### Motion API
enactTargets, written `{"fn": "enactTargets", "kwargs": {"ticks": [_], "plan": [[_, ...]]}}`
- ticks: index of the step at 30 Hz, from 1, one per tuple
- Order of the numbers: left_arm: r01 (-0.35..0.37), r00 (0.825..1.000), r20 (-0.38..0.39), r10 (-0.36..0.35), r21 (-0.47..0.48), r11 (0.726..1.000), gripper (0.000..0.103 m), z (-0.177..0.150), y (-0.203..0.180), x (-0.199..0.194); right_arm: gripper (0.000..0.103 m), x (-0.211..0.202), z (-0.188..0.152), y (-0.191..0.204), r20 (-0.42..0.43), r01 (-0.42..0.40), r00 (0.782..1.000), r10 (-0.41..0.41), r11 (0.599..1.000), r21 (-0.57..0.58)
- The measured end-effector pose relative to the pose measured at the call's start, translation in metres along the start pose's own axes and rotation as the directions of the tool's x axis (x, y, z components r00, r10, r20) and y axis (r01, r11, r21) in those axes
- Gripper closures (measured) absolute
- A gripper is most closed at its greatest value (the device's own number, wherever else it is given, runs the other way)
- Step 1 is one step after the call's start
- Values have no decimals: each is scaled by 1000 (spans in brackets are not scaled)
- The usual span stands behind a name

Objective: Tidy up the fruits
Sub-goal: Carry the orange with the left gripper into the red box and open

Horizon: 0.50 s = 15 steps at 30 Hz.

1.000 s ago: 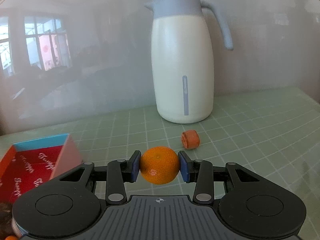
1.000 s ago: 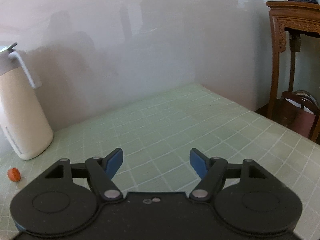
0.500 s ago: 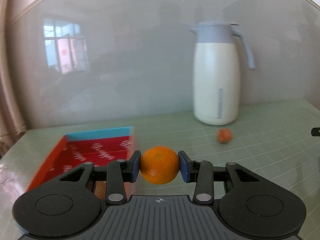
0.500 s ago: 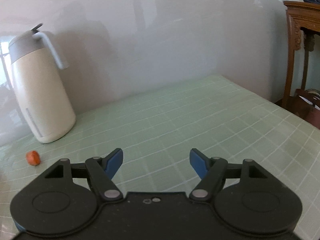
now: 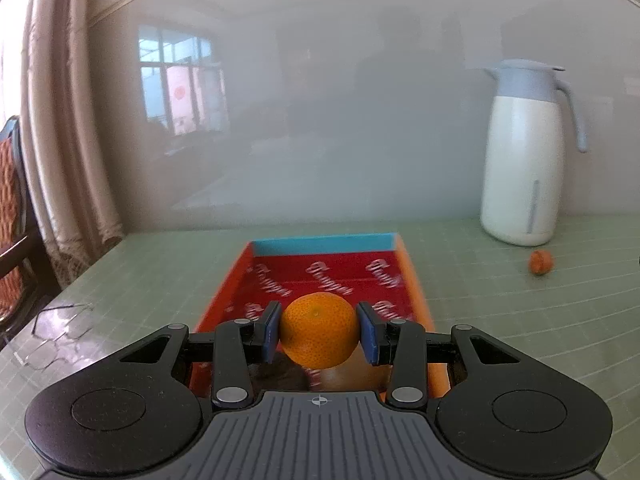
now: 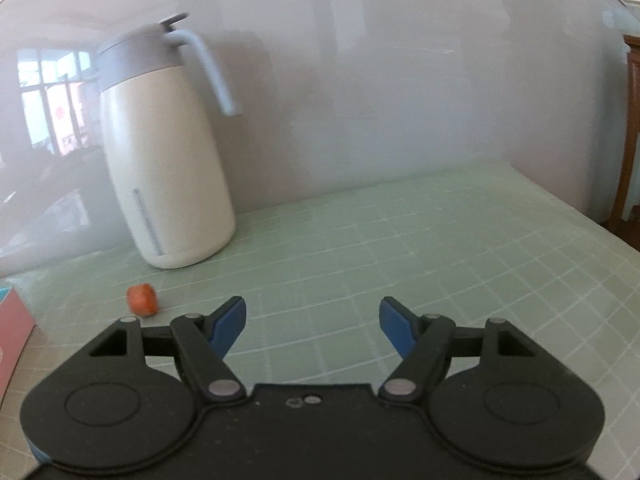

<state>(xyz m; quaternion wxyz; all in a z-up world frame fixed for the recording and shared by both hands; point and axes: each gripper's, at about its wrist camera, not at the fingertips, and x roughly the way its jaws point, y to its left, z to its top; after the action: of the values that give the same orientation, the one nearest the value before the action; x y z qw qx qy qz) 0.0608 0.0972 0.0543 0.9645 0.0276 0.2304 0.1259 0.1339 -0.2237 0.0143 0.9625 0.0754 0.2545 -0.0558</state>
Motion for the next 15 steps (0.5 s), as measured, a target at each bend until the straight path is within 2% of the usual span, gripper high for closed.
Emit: {"fn": "enactTargets", "kwargs": {"ticks": [14,15], "plan": [[-46,996,-75,44,-36,998,61,-22,39,14,29,4,-2,39,-4,-39,999,39,999,-37],[-48,996,-75,45,-35,998,51,-22,40,15,29,4,-3,40,-3,-40,999,40,998,-39]]}}
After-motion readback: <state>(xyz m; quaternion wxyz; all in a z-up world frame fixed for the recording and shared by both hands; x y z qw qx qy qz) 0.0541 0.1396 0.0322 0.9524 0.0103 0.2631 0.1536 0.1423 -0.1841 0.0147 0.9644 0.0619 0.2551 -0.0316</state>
